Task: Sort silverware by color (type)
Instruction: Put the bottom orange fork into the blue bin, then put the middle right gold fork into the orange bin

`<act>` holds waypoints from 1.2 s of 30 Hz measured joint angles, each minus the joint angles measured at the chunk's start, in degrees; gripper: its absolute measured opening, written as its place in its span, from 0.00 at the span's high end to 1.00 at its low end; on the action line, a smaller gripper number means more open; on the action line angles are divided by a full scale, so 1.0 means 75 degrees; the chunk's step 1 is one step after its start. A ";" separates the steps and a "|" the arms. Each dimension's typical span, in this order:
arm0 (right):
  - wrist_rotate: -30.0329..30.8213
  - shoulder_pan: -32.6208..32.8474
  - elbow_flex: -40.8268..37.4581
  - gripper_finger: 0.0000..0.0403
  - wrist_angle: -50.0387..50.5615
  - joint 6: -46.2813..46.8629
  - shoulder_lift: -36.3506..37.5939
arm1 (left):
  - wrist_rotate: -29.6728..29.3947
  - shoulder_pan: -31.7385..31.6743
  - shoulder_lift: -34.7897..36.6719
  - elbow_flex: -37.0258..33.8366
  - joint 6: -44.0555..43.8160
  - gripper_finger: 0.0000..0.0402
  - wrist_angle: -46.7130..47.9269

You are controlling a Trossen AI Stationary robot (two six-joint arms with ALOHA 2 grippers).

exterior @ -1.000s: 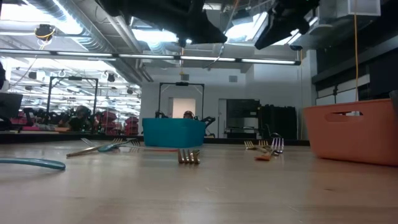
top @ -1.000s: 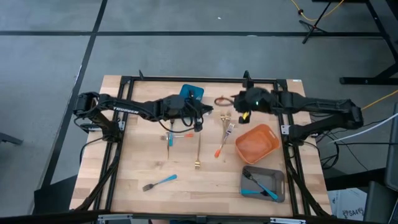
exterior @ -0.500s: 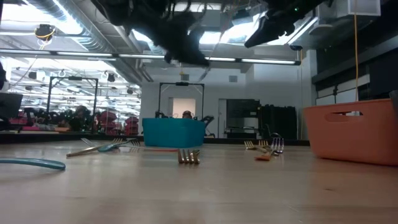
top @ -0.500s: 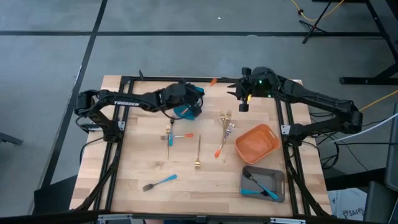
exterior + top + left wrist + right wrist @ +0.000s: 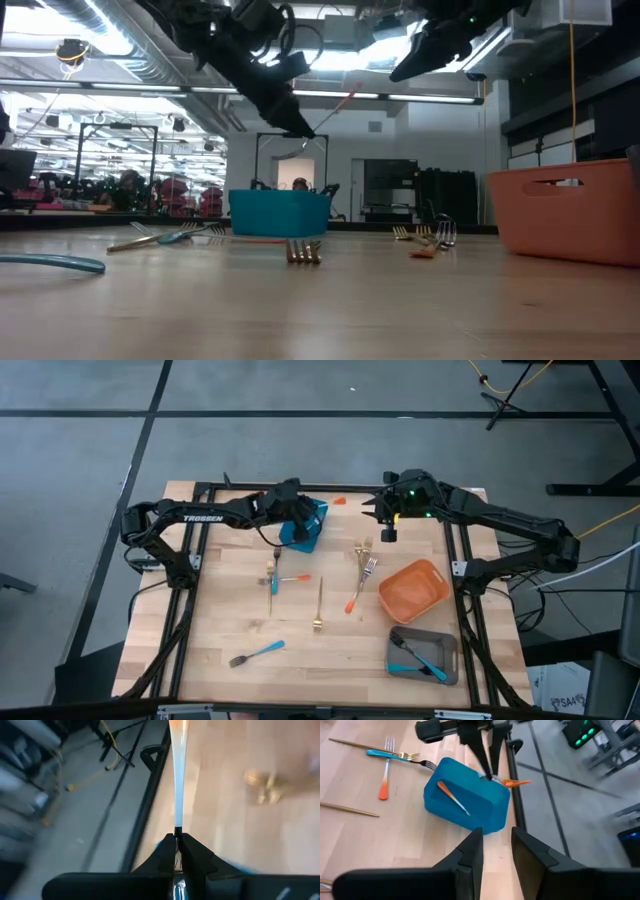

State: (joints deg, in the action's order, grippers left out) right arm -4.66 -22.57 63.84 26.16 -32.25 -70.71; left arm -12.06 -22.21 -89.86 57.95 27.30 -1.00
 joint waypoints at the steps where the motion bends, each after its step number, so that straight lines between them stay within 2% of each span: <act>1: -0.0003 0.0000 0.0000 0.77 0.0005 0.0077 -0.0071 | -0.0006 -0.0043 0.0000 0.0000 0.0364 0.97 0.0058; 3: 0.0000 0.0003 0.0000 0.77 0.0008 0.0306 -0.0211 | -0.0006 -0.0144 0.0000 0.0000 0.0485 0.97 0.0204; 9: 0.0000 0.0003 -0.0003 0.77 0.0020 0.0648 -0.0521 | 0.0267 -0.0418 0.0000 -0.0006 -0.2035 0.97 0.0905; 16: -0.0039 0.0006 -0.0003 0.77 -0.0084 0.0659 -0.0720 | 0.0374 -0.0434 0.0000 -0.0375 -0.3189 0.97 0.0944; 26: -0.0395 0.0012 -0.0012 0.77 -0.0091 0.0668 -0.0970 | 0.0371 -0.0430 0.0000 -0.0784 -0.3438 0.96 0.0938; 36: -0.0735 0.0012 -0.0009 0.77 -0.0094 0.0805 -0.1068 | 0.0370 -0.0430 0.0000 -0.0793 -0.3449 0.83 0.0847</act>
State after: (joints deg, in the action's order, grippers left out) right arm -10.17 -22.48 63.77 25.45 -26.22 -78.72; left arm -9.28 -25.43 -89.86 52.01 1.43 5.35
